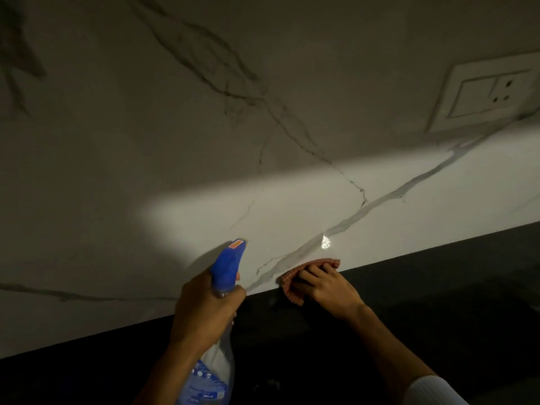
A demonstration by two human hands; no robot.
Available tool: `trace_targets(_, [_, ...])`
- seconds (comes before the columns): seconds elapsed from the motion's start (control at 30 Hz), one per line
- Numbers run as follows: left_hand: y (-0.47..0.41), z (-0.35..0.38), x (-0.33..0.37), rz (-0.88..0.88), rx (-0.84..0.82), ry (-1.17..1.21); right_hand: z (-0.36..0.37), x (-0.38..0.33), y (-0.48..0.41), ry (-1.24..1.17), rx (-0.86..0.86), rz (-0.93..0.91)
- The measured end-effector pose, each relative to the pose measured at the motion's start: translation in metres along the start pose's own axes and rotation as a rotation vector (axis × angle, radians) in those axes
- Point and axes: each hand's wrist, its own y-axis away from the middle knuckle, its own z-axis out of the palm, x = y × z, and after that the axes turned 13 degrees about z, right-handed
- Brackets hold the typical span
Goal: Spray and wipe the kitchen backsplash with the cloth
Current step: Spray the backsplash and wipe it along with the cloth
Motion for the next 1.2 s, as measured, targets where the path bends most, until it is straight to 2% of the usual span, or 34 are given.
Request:
trace_targets(0.1, [-0.002, 0.004, -0.001, 0.028, -0.019, -0.004, 0.003, 0.021, 0.014, -0.051, -0.013, 0.128])
trace_targets(0.2, [-0.006, 0.008, 0.000, 0.079, -0.023, -0.031, 0.006, 0.036, 0.026, -0.207, 0.050, 0.297])
trace_targets(0.43, [-0.008, 0.018, 0.005, 0.135, -0.001, -0.060, 0.020, 0.029, 0.032, -0.583, 0.165, 0.806])
trace_targets(0.5, [-0.006, 0.020, 0.006, 0.137, 0.008, -0.059, 0.019, 0.018, 0.029, -0.601, 0.196, 0.826])
trace_targets(0.67, [-0.001, 0.028, 0.009, 0.131, -0.007, -0.041, 0.016, -0.012, 0.020, -0.703, 0.235, 0.675])
trace_targets(0.77, [-0.002, 0.031, 0.012, 0.144, -0.038, -0.048, 0.017, -0.019, 0.014, -0.913, 0.411, 0.796])
trace_targets(0.9, [-0.005, 0.034, 0.024, 0.173, -0.063, -0.053, -0.013, -0.004, 0.005, -1.343, 0.790, 1.071])
trace_targets(1.0, [-0.008, 0.038, 0.037, 0.164, -0.051, -0.038, -0.048, 0.023, -0.010, -1.490, 1.073, 1.302])
trace_targets(1.07, [-0.011, 0.041, 0.047, 0.180, -0.051, -0.014, -0.069, 0.033, -0.016, -1.454, 1.157, 1.280])
trace_targets(1.2, [-0.018, 0.046, 0.073, 0.229, -0.055, 0.065, -0.089, 0.021, -0.023, -1.170, 1.059, 0.910])
